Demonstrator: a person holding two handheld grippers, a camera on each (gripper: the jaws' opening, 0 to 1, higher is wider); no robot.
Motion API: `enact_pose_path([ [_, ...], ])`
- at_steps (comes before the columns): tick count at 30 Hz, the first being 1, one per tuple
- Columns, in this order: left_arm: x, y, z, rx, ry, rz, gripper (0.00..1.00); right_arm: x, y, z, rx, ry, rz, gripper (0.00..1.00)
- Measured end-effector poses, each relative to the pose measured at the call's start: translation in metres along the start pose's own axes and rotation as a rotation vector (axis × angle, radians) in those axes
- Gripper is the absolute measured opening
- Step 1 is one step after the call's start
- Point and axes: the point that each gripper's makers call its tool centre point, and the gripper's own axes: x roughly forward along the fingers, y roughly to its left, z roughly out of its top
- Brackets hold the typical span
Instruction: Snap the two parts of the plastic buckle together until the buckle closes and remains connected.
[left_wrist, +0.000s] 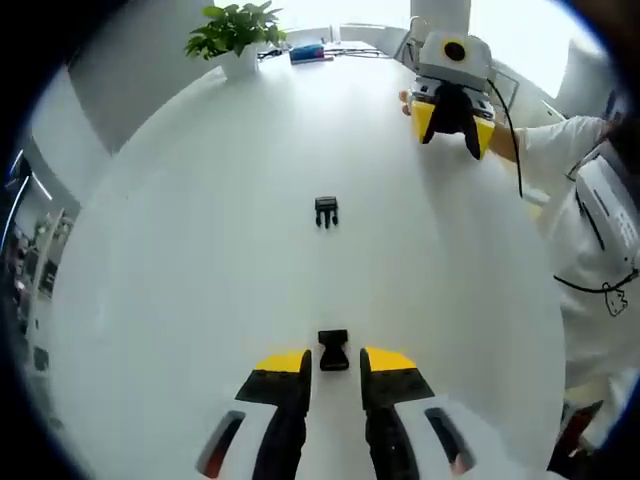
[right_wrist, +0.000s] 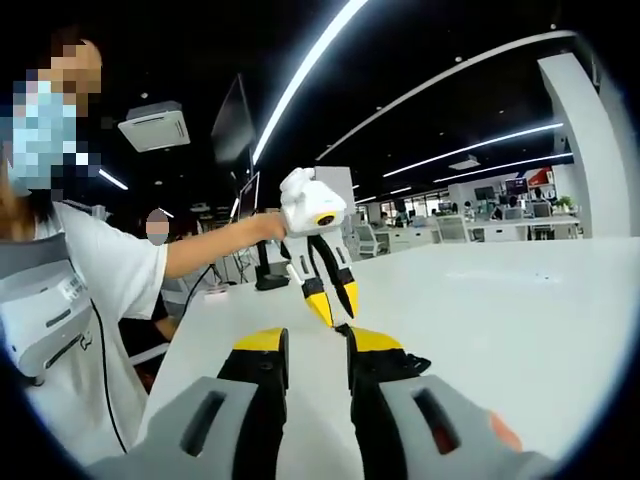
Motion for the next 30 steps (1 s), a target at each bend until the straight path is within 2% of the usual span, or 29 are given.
enact_pose_path([
  [1,-0.003,-0.002,0.0,-0.009,-0.046,0.006,0.19,0.002,0.0,-0.001,-0.008,0.011,0.007,0.23],
  [2,-0.005,0.0,0.0,-0.017,-0.067,0.014,0.2,0.003,-0.001,-0.002,-0.017,0.025,0.01,0.24],
  [4,-0.01,0.007,-0.005,-0.03,-0.1,0.081,0.22,0.005,-0.004,-0.005,-0.031,0.055,0.014,0.25],
  [5,-0.011,0.006,-0.008,-0.028,-0.113,0.088,0.22,0.006,-0.006,-0.005,-0.033,0.063,0.015,0.25],
  [8,-0.016,0.006,-0.006,-0.054,-0.207,0.111,0.23,0.006,-0.01,-0.003,-0.045,0.074,0.018,0.27],
  [11,-0.017,0.01,-0.003,-0.072,-0.291,0.143,0.32,0.007,-0.017,0.001,-0.061,0.083,0.014,0.28],
  [14,-0.018,0.015,-0.002,-0.102,-0.347,0.173,0.33,0.008,-0.027,0.004,-0.08,0.093,0.005,0.32],
  [16,-0.018,0.017,0.0,-0.137,-0.399,0.197,0.39,0.01,-0.035,0.007,-0.107,0.103,0.001,0.35],
  [18,-0.017,0.019,-0.004,-0.169,-0.401,0.228,0.49,0.013,-0.043,0.007,-0.122,0.115,0.001,0.39],
  [21,-0.014,0.022,-0.007,-0.195,-0.407,0.246,0.52,0.019,-0.055,0.003,-0.136,0.144,0.005,0.44],
  [24,-0.01,0.025,-0.01,-0.234,-0.388,0.269,0.65,0.024,-0.067,-0.001,-0.152,0.183,-0.007,0.47],
  [27,-0.007,0.036,-0.02,-0.207,-0.331,0.324,0.66,0.027,-0.08,0.0,-0.174,0.21,-0.029,0.48],
  [29,-0.006,0.037,-0.02,-0.206,-0.329,0.327,0.66,0.029,-0.087,0.002,-0.175,0.212,-0.03,0.51],
  [30,-0.008,0.041,-0.018,-0.221,-0.348,0.334,0.67,0.031,-0.087,0.004,-0.174,0.214,-0.016,0.54],
])
